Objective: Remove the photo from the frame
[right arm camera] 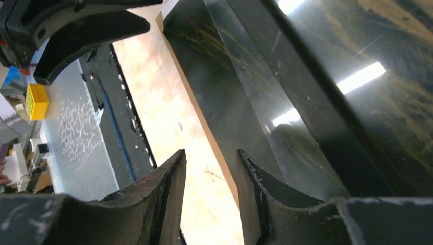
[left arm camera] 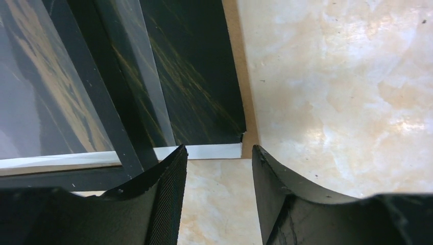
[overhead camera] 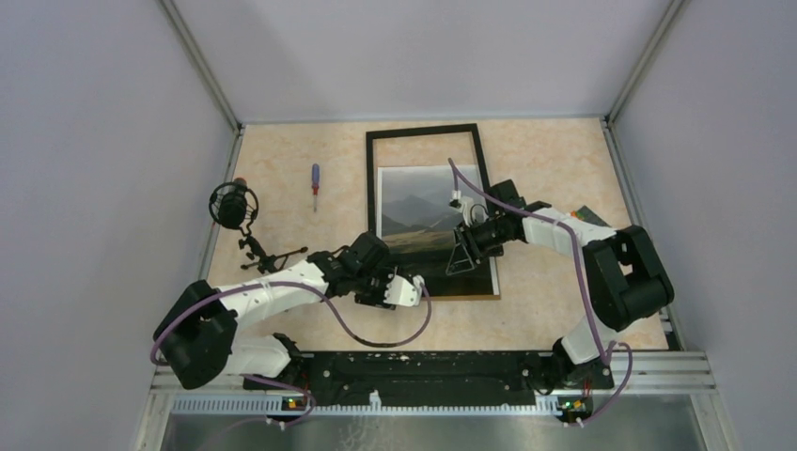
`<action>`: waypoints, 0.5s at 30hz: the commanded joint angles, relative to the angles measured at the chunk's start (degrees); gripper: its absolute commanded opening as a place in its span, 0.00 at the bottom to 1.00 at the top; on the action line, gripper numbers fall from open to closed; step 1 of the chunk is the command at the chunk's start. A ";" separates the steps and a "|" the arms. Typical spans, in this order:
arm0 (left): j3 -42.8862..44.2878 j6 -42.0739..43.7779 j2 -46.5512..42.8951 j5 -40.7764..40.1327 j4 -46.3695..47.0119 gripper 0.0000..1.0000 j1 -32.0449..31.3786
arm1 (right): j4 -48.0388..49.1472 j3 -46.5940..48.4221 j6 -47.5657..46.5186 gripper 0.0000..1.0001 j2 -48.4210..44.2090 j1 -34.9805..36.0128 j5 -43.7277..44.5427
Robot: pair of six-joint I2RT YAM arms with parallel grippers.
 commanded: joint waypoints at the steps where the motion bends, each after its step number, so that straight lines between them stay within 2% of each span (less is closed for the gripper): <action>1: -1.26 0.93 1.50 -2.03 5.79 0.54 -1.23 | 4.74 1.41 0.60 0.39 1.02 1.59 1.54; 11: -3.76 1.66 3.67 -6.51 10.88 0.55 -3.51 | 4.92 0.47 -1.18 0.37 2.22 2.36 5.78; 15: -2.87 -0.12 3.34 -8.56 12.17 0.54 -3.66 | 3.86 0.65 -2.53 0.41 1.37 2.37 6.57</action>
